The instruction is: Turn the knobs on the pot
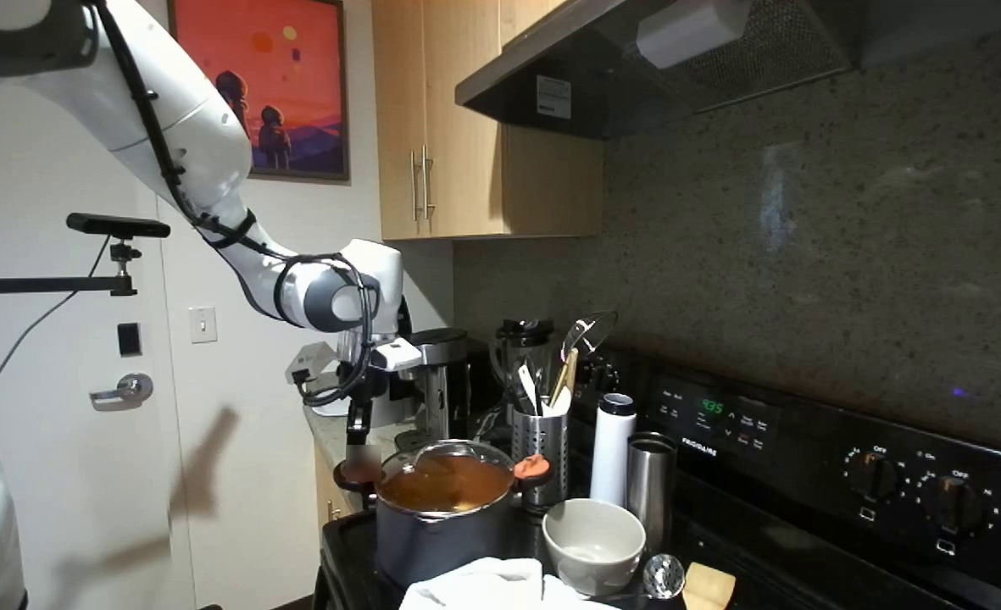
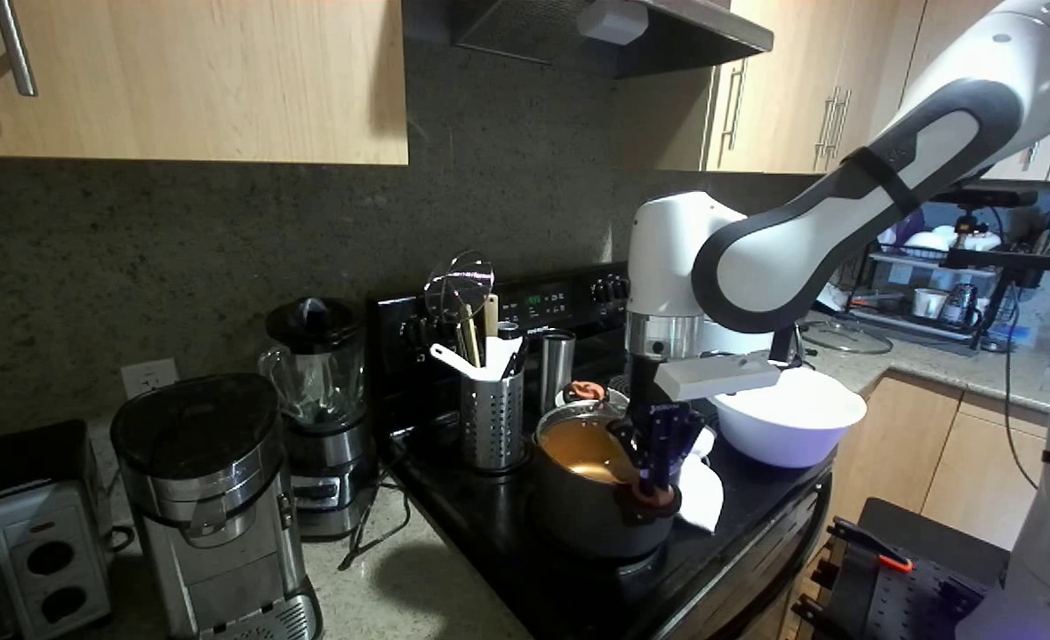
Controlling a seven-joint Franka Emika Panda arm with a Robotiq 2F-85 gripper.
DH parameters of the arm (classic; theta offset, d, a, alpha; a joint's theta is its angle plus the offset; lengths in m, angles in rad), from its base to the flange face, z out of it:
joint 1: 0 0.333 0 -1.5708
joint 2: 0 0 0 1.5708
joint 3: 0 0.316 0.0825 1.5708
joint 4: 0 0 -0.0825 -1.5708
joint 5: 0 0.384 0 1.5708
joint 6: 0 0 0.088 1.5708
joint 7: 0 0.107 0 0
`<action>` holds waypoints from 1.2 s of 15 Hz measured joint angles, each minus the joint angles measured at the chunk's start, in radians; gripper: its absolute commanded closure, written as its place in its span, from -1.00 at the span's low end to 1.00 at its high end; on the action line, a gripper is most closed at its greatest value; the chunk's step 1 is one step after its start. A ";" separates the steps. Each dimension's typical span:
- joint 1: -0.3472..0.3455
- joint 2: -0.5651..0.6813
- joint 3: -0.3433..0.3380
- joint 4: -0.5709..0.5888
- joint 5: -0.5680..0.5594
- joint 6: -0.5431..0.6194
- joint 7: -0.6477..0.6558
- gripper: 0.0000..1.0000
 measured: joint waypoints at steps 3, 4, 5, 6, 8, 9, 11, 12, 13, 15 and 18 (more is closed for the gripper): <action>0.000 0.000 0.000 0.000 0.000 0.001 0.000 0.91; 0.000 0.000 0.000 0.000 0.000 0.001 0.000 0.91; 0.000 0.001 0.000 0.000 0.000 0.001 0.002 0.91; 0.000 0.001 0.000 0.001 0.000 0.001 0.005 0.91; 0.000 0.001 0.001 0.001 -0.002 0.001 0.037 0.91; 0.000 0.001 0.001 0.001 -0.003 0.002 0.060 0.91; 0.000 0.001 0.003 0.001 -0.005 0.006 0.116 0.91; 0.000 0.001 0.004 0.001 -0.009 0.009 0.148 0.91; 0.000 0.001 0.006 0.001 -0.015 0.013 0.185 0.91; 0.000 0.002 0.012 0.001 -0.036 0.022 0.270 0.91; 0.000 0.002 0.024 0.001 -0.084 0.028 0.411 0.91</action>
